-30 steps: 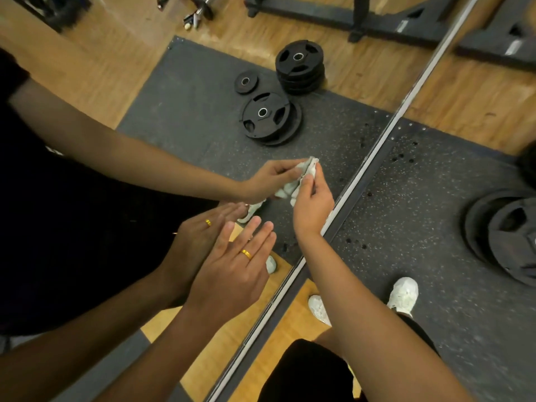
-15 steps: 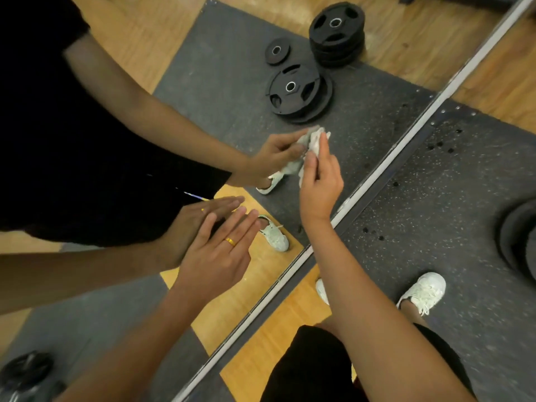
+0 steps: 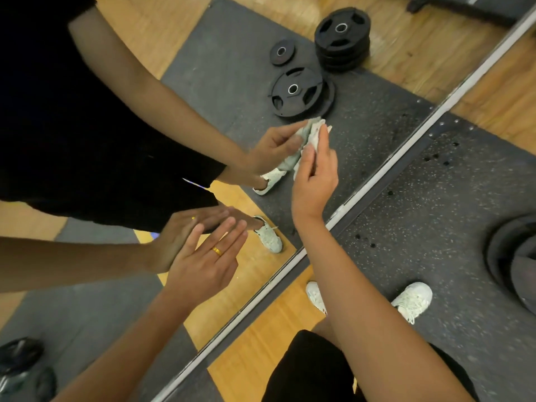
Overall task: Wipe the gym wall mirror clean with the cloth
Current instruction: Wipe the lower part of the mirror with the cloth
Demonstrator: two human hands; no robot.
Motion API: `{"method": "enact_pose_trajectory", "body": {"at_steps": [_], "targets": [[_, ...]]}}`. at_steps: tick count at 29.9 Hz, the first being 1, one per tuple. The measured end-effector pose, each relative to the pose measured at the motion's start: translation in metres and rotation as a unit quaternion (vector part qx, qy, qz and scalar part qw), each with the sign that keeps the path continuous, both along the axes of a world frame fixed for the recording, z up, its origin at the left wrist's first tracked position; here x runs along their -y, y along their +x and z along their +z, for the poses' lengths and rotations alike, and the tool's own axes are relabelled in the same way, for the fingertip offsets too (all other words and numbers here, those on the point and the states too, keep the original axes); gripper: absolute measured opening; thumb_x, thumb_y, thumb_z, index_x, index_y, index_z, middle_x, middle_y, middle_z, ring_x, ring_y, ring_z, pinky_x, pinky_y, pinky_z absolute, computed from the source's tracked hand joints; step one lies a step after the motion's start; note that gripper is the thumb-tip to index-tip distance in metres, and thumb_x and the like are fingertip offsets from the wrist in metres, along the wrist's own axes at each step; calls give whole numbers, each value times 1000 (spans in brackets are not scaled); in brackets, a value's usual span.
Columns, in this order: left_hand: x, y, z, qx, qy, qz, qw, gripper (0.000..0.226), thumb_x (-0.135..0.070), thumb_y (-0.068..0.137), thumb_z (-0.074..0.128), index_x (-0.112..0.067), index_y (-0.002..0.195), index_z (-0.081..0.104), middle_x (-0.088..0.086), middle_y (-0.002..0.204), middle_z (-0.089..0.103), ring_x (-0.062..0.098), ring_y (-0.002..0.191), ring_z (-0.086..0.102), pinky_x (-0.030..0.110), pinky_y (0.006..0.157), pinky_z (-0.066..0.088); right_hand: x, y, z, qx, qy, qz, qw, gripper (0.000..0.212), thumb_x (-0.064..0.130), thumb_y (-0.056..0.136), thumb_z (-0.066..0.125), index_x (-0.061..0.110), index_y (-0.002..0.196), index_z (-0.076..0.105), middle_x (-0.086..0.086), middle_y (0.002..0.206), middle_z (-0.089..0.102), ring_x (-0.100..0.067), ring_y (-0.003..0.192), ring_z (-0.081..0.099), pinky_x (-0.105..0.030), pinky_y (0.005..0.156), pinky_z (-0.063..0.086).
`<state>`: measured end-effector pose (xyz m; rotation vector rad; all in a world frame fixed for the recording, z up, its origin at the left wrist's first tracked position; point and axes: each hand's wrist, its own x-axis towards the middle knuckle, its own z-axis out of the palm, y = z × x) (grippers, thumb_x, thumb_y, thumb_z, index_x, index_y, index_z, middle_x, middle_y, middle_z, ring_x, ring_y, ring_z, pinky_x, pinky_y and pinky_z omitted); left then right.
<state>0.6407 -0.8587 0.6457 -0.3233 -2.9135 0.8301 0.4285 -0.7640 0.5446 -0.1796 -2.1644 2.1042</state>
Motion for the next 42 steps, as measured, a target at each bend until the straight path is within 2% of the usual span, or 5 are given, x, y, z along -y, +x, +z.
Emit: {"method": "enact_pose_trajectory", "body": {"at_steps": [8, 14, 18, 26, 42], "targets": [[1, 2, -2, 10, 7, 8, 1000, 40, -21, 100, 49, -14, 134, 69, 2, 150, 56, 21, 137, 54, 48, 120, 20, -18, -25, -12, 200, -17, 45, 979, 45, 22, 110, 44, 9, 153, 48, -13, 141, 62, -18, 126, 59, -17, 99, 40], [-3, 0, 0, 2, 49, 22, 999, 37, -18, 99, 50, -14, 128, 73, 0, 146, 59, 19, 135, 55, 46, 116, 25, -26, -28, 24, 32, -38, 69, 996, 41, 16, 109, 50, 5, 148, 52, 6, 129, 62, 21, 110, 50, -2, 92, 36], [-2, -1, -1, -17, 54, 9, 998, 34, -15, 96, 55, -14, 124, 75, 0, 144, 61, 19, 132, 58, 47, 116, 26, -22, -37, 14, -48, 7, 64, 997, 41, 13, 107, 54, 6, 147, 54, -8, 113, 68, 8, 94, 56, -3, 81, 40], [-23, -29, 1, 1, 185, -48, 982, 37, -7, 99, 54, -9, 136, 58, 8, 144, 60, 29, 141, 51, 52, 125, 23, -37, -60, -52, 231, 69, 116, 964, 52, 44, 103, 43, 24, 151, 52, -11, 119, 73, -34, 103, 70, -56, 88, 58], [-39, -177, 10, 8, 107, -86, 990, 40, -23, 101, 51, -13, 137, 65, 7, 151, 54, 26, 146, 43, 53, 123, 22, -19, -54, -48, 213, 32, 57, 975, 44, 23, 111, 37, 16, 154, 47, -10, 140, 60, -24, 129, 55, -20, 95, 33]]}}
